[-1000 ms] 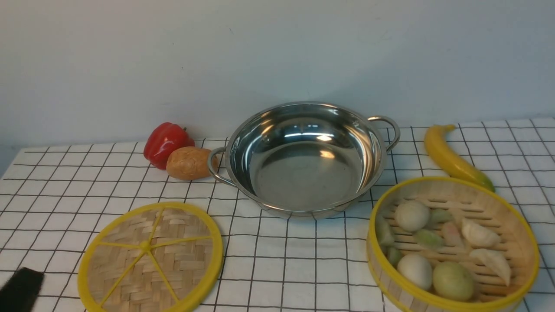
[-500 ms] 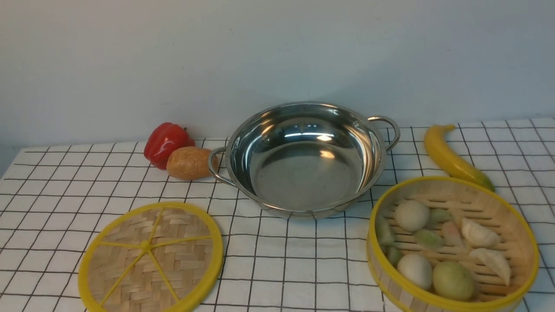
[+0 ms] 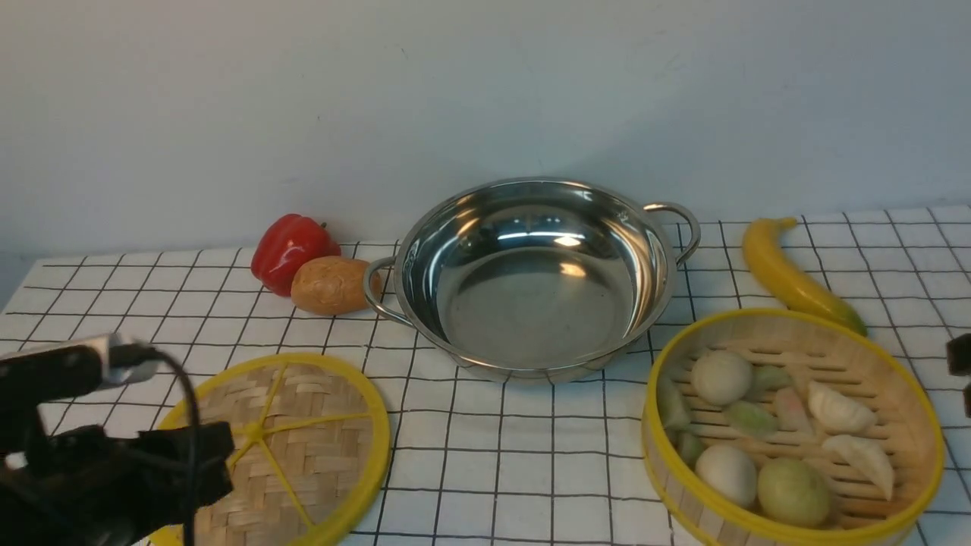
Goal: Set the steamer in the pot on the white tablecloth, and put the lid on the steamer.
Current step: 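Reach for and grasp the rim of the bamboo steamer holding the buns with the right gripper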
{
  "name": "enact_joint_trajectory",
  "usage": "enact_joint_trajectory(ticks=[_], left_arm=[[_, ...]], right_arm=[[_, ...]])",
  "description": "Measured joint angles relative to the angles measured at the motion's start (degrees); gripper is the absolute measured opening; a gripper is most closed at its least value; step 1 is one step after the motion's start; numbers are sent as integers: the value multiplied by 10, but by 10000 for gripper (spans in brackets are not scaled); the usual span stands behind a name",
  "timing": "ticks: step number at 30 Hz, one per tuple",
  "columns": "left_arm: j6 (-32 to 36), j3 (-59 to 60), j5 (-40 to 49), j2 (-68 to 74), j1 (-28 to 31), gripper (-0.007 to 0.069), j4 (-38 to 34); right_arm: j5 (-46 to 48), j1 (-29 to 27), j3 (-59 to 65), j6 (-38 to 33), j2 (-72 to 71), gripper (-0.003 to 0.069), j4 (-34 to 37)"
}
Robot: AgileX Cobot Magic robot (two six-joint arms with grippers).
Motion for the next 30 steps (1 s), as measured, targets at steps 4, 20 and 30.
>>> enact_joint_trajectory(ticks=[4, 20, 30], left_arm=[[0, -51, 46, 93, 0, 160, 33], [0, -138, 119, 188, 0, 125, 98], [0, -138, 119, 188, 0, 138, 100]], right_arm=[[-20, 0, -4, -9, 34, 242, -1], [-121, 0, -5, -21, 154, 242, -18], [-151, 0, -5, -23, 210, 71, -24]])
